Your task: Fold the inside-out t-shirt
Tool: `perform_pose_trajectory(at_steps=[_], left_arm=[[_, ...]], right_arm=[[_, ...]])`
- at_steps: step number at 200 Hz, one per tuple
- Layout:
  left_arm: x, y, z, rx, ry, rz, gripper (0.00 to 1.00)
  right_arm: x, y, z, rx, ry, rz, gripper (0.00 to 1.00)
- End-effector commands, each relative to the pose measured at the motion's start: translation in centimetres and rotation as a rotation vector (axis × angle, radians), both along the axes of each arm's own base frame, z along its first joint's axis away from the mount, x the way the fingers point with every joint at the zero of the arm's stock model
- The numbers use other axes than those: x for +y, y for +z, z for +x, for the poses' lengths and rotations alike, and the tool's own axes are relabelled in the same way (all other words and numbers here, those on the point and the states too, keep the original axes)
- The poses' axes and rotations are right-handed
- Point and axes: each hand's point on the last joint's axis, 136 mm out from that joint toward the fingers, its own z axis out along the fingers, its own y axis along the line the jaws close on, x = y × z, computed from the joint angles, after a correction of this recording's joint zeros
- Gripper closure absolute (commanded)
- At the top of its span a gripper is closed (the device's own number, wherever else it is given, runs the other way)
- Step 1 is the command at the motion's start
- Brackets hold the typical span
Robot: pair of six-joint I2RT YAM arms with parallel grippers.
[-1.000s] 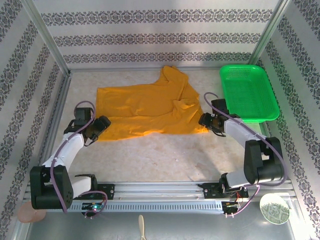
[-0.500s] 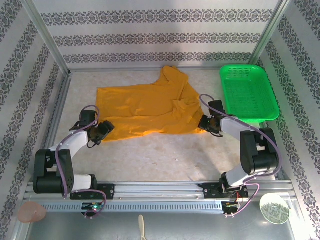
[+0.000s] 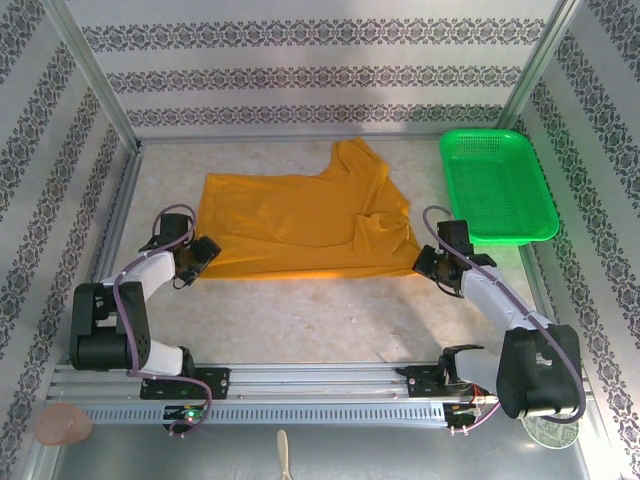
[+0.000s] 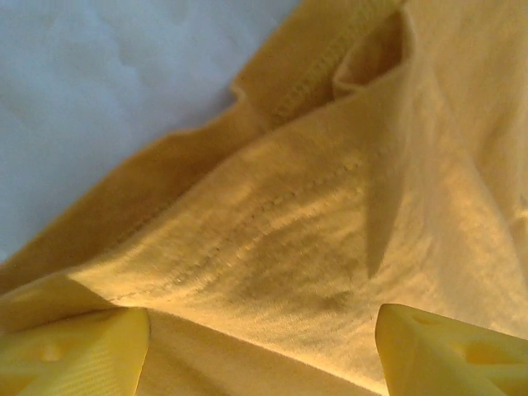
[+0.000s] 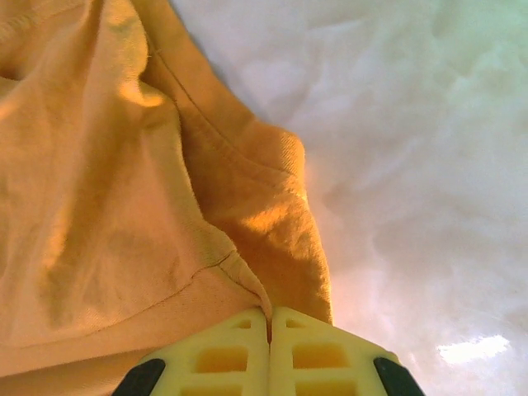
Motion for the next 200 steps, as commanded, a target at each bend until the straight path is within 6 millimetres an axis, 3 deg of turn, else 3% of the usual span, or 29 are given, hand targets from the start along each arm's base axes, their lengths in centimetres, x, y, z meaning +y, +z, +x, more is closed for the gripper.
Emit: perform_pose_trajectory(at_steps=[1,40,61,102,125,147,180,200], left_arm=[[1.2,1.3,-0.4,0.005,-0.02,0.055,0.27],[0.1,3.9,-2.5,-0.05,-0.012,0.01,0.26],[-0.4,4.6,-1.8,-0.126,0.009,-0.033,0.24],[-2.3,3.2,1.8,-0.19,-0.02,-0.15,0.23],[-2.5,1.3,1.6,-0.148,-0.018,-0.164,0.23],[-2.3,-0.1,-0.6,-0.084,0.013,-0.159,0.23],[-0.8,-0.5,-6.2,0.011,0.116,-0.075,0.22],[-0.4,0.0,-9.4,0.012,0.187,-0.061,0.22]], right_arm=[[-1.1,-1.4,-1.5,0.065,-0.039,-0.032,1.0],[-0.6,-2.1,-1.9,0.091,-0.022,-0.006,1.0],[-0.6,-2.5,-2.4,0.096,-0.027,-0.005,1.0],[-0.6,-2.4,-3.4,0.121,-0.054,0.009,1.0],[-0.6,-2.1,-4.3,0.123,-0.078,0.022,1.0],[-0.6,-1.9,-5.6,0.129,-0.106,0.039,1.0],[-0.3,-1.8,-7.7,0.125,-0.147,0.071,1.0],[-0.3,-1.2,-8.7,0.11,-0.16,0.084,0.66]])
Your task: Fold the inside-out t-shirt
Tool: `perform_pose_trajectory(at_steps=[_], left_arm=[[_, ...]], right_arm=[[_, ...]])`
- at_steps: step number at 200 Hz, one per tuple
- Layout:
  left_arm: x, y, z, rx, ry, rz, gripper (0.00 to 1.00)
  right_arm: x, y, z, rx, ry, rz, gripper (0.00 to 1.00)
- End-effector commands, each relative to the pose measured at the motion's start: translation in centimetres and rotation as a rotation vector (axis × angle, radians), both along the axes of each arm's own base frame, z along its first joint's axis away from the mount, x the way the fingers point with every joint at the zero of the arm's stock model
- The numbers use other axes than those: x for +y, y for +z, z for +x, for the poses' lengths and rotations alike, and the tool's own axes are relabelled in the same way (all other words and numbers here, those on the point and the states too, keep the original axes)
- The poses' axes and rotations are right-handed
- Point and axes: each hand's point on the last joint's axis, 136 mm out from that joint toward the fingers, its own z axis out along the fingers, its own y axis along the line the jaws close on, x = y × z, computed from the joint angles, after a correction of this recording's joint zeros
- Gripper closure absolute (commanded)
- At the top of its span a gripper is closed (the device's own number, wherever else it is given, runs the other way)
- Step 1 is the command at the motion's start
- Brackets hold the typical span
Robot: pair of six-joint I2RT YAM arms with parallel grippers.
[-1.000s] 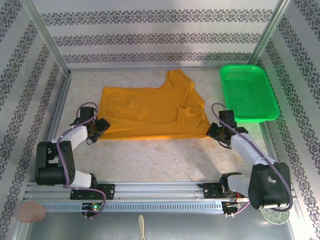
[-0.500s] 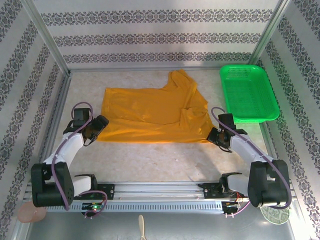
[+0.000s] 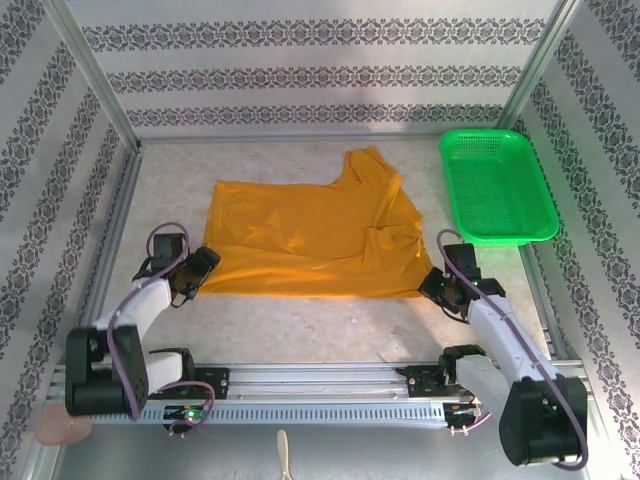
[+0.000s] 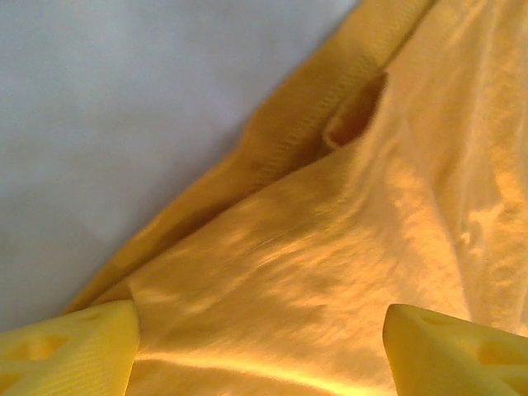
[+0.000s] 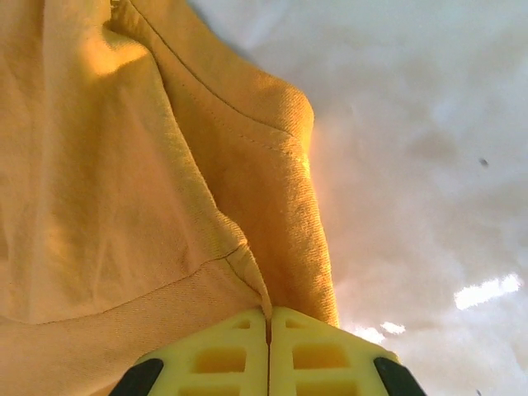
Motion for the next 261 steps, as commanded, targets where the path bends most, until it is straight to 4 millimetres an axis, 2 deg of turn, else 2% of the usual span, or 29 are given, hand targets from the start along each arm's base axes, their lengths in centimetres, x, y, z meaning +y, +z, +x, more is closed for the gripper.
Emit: perform_pose_trajectory(at_steps=[1,9,23,43,67,94,118,145,202,261], left_arm=[[0.8,-0.8,-5.2,0.109,0.114,0.026,0.22],[0.8,-0.3,-6.2,0.094,0.142,0.016,0.22],[1.0,0.9,-7.2,0.043,0.177,0.016,0.22],[1.6,3.6,-7.0,-0.052,0.187,0.052,0.22],[0.9,6.3,-3.9,-0.147,0.08,0.059,0.2],[-1.5,7.0,0.7,-0.18,-0.109,-0.011,0.19],[-3.2,5.8,3.6,-0.146,-0.228,-0.072,0.19],[-4.6,4.3,5.6,-0.104,-0.308,-0.09,0.19],[-6.4,0.4,6.7,-0.024,-0.356,-0.097,0.19],[-6.4,-1.2,6.5,0.008,-0.352,-0.093,0.19]], right_arm=[[0.0,-0.4,-2.5,0.056,-0.04,0.019,0.65],[-0.1,0.3,-2.6,0.034,-0.045,0.015,0.59],[-0.5,2.0,-2.0,-0.026,-0.05,-0.003,0.56],[-0.9,4.9,0.1,-0.105,-0.015,-0.046,0.54],[-0.3,6.6,3.9,-0.129,0.105,-0.07,0.54],[0.8,7.1,8.6,-0.119,0.239,-0.079,0.54],[1.6,6.4,12.2,-0.064,0.335,-0.079,0.55],[1.8,4.6,14.7,0.008,0.381,-0.11,0.56],[1.4,1.1,16.3,0.109,0.412,-0.22,0.59],[0.7,-0.5,17.1,0.148,0.388,-0.246,0.77]])
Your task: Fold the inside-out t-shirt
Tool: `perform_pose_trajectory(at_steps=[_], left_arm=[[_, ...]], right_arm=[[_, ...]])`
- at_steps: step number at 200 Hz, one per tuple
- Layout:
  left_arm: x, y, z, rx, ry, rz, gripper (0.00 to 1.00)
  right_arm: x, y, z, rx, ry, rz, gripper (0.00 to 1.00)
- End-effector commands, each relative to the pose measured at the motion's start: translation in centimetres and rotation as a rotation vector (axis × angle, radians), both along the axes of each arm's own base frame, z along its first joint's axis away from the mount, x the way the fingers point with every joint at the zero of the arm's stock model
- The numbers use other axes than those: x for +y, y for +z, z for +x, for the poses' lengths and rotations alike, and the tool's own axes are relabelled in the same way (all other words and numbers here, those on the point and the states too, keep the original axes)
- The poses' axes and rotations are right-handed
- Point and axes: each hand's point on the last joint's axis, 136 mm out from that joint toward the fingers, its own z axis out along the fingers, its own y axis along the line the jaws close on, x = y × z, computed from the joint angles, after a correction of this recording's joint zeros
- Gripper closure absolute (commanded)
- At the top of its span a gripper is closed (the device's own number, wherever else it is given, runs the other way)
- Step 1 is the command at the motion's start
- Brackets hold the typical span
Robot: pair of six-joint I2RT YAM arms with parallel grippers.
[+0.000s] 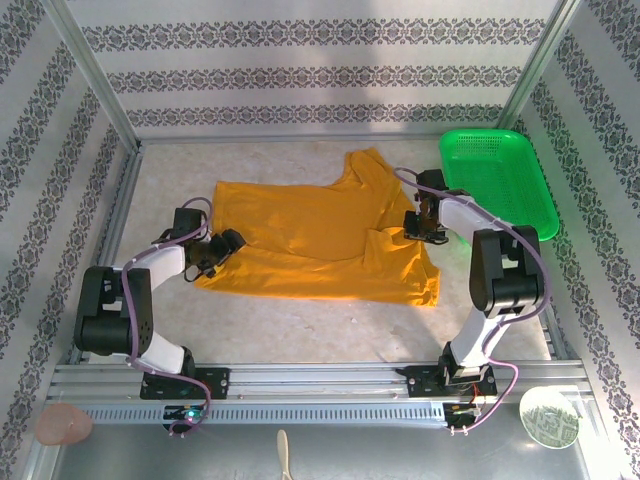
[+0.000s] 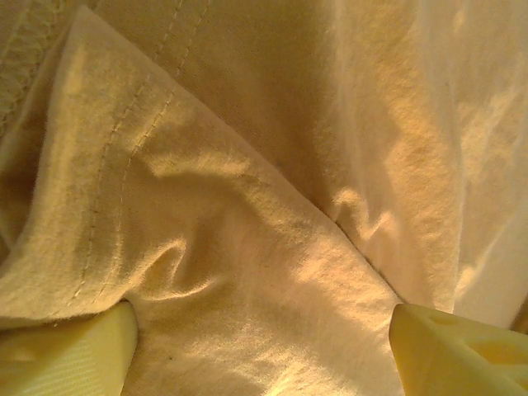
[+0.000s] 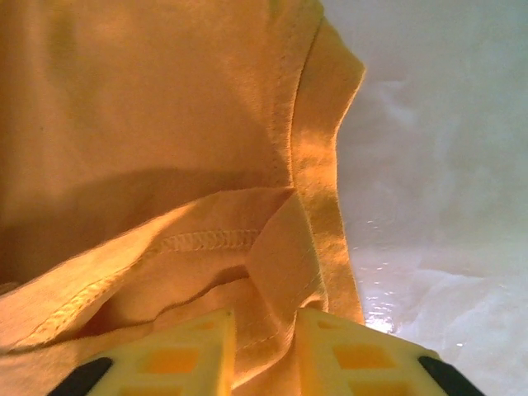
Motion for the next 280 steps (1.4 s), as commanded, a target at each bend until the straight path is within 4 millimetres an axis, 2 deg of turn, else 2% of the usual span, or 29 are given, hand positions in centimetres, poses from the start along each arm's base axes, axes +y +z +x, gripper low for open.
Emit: perform_pose_trajectory(at_steps=[1,13,34,51,95,116,131,148,157,165,189,204,219,242,260,280], left_arm=[[-0.2,-1.1,0.0,0.009,-0.022,0.02,0.19],[-0.2,-1.3,-0.2,0.014,-0.024,0.022,0.19],[-0.1,-1.7,-0.5,0.025,-0.021,0.028,0.19],[0.1,-2.1,-1.0,0.041,-0.019,0.042,0.19],[1.6,-3.0,-3.4,0.107,0.032,0.116,0.18],[1.9,-3.3,-4.1,0.116,0.052,0.128,0.18],[2.0,-3.3,-4.2,0.112,0.059,0.128,0.18],[1.9,-2.6,-3.8,0.097,0.056,0.125,0.18],[1.9,-2.0,-3.6,0.09,0.05,0.125,0.18],[1.7,-1.2,-3.2,0.07,0.04,0.122,0.18],[1.4,2.7,-2.1,-0.018,0.034,0.101,0.16],[1.1,5.3,-1.5,-0.081,0.038,0.08,0.15],[0.8,6.7,-1.1,-0.119,0.039,0.058,0.14],[0.4,6.6,-0.3,-0.132,0.03,0.031,0.14],[0.1,5.3,0.5,-0.128,0.022,0.015,0.13],[0.0,3.5,0.8,-0.101,0.017,0.018,0.13]], right_arm=[[-0.4,0.0,0.8,-0.005,-0.003,-0.04,0.77],[-0.4,-0.1,1.0,-0.004,-0.01,-0.033,0.81],[-0.3,-0.4,1.3,-0.003,-0.022,-0.015,1.0],[-0.6,-0.1,1.5,-0.017,-0.045,-0.005,1.0],[-2.6,2.9,2.0,-0.168,-0.211,0.082,1.0],[-2.6,3.3,2.4,-0.204,-0.27,0.17,1.0],[-1.7,3.0,2.9,-0.19,-0.258,0.235,1.0],[-0.8,3.1,3.2,-0.19,-0.234,0.276,0.65],[-0.8,3.3,3.2,-0.198,-0.235,0.278,0.56],[-0.7,3.8,3.1,-0.209,-0.233,0.282,0.53],[-0.2,5.7,1.7,-0.248,-0.236,0.305,0.56],[0.7,6.4,-0.2,-0.259,-0.231,0.322,0.59],[1.7,6.3,-2.3,-0.258,-0.233,0.328,0.64],[3.5,4.9,-5.1,-0.226,-0.24,0.348,0.66],[4.5,3.2,-6.9,-0.192,-0.251,0.344,0.66],[4.6,1.1,-8.3,-0.153,-0.31,0.339,0.66]])
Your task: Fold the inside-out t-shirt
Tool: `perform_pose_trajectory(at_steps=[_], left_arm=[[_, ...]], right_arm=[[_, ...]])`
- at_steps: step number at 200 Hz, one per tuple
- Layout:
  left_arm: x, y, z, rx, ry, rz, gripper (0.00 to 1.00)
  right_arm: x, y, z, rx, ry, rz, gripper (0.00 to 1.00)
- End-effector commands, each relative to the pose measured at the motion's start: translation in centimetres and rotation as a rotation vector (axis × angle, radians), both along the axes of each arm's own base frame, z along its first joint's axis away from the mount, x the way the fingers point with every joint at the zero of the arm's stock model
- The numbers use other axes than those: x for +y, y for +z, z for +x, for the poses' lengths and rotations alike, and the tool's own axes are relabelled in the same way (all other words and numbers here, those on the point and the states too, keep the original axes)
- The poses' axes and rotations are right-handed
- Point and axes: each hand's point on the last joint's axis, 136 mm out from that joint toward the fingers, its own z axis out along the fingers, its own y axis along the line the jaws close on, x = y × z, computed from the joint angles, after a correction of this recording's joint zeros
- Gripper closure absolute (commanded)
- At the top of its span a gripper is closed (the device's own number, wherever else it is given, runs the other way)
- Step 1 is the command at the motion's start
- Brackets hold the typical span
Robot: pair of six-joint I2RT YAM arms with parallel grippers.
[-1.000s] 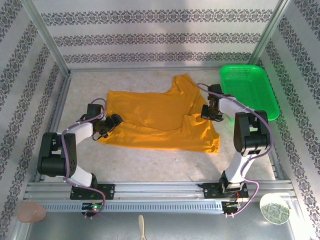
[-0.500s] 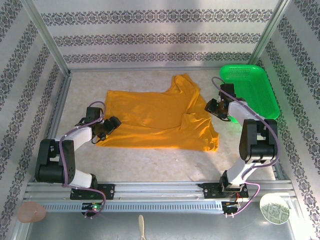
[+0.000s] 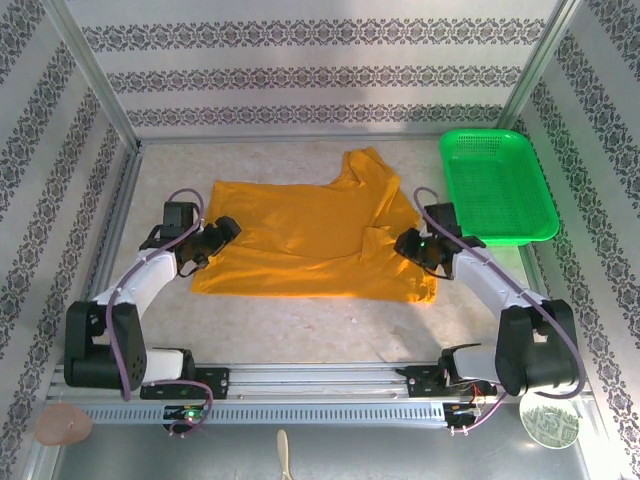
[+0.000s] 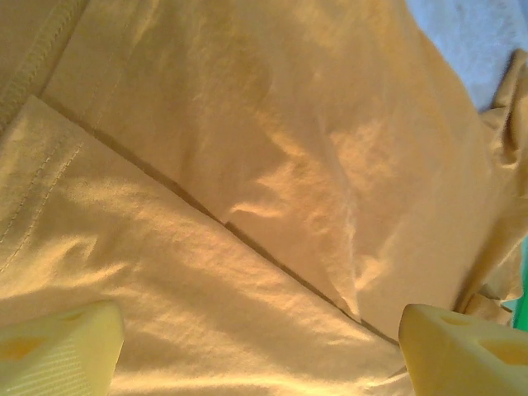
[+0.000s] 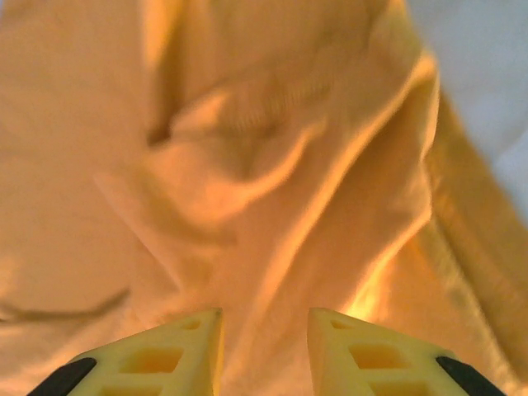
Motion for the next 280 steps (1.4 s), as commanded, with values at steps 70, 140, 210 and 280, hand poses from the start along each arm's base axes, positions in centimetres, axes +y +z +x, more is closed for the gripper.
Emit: perform_pose_trajectory(at_steps=[70,140,210,280], left_arm=[[1.7,-6.4,-4.1,0.145,0.115,0.059,0.12],[3.3,-7.7,-12.0,0.255,0.263,0.082,0.12],[3.7,1.2,-10.5,0.016,0.247,0.101,0.08],[-0.3,0.2,-4.1,0.053,-0.007,-0.002,0.05]], right_arm=[[-3.7,-6.1,-8.1,0.253,-0.375,-0.058,0.57],[-3.7,-6.7,-13.3,0.348,-0.52,0.004,0.53],[-3.0,0.5,-10.8,0.088,-0.46,0.066,0.53],[2.9,2.2,-0.1,0.034,-0.125,0.093,0.54]])
